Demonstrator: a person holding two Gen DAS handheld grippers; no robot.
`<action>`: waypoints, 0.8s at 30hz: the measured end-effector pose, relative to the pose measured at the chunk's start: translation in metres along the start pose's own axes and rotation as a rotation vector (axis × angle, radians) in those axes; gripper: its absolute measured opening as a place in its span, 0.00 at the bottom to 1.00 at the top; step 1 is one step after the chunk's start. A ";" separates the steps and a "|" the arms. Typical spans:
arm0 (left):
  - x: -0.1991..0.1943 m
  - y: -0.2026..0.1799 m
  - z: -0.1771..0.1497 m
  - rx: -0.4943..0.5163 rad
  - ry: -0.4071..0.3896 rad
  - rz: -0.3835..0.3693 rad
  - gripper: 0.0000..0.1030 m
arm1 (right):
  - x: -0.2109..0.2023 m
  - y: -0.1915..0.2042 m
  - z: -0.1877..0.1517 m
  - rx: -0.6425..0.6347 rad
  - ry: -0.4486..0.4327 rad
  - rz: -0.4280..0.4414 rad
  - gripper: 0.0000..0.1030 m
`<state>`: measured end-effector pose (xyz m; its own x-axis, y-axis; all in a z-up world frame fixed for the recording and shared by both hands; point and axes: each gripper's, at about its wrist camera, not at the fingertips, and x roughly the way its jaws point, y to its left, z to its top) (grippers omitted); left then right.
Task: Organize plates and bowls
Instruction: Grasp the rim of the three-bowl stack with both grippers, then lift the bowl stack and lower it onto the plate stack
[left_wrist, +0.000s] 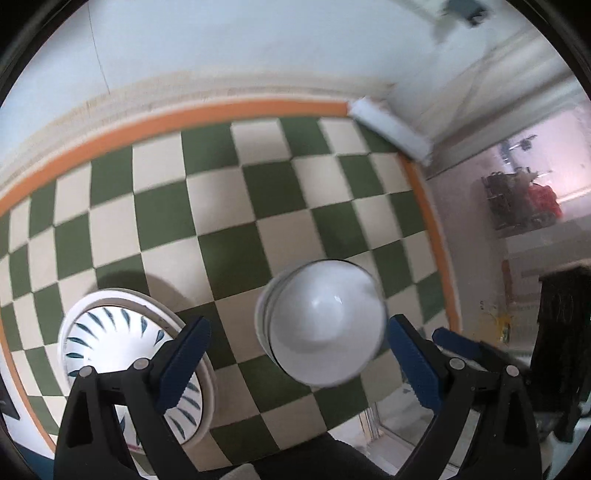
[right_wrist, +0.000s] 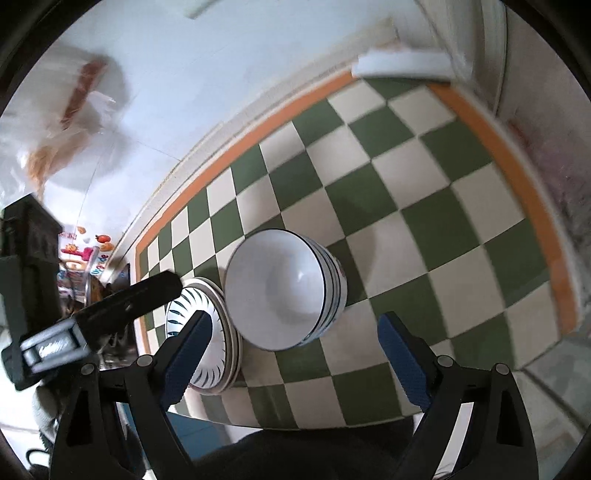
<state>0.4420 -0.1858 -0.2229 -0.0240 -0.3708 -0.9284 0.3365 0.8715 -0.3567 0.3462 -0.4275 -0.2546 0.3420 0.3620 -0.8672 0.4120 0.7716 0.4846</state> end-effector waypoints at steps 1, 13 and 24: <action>0.011 0.005 0.005 -0.015 0.026 -0.007 0.95 | 0.009 -0.005 0.002 0.011 0.013 0.007 0.91; 0.098 0.027 0.015 -0.057 0.213 -0.098 0.61 | 0.118 -0.056 0.011 0.150 0.144 0.159 0.78; 0.101 0.032 0.006 -0.051 0.161 -0.121 0.44 | 0.156 -0.069 0.010 0.181 0.169 0.241 0.53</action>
<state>0.4560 -0.1970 -0.3280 -0.2128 -0.4216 -0.8815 0.2737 0.8403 -0.4680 0.3796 -0.4301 -0.4220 0.3094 0.6158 -0.7246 0.4847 0.5534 0.6773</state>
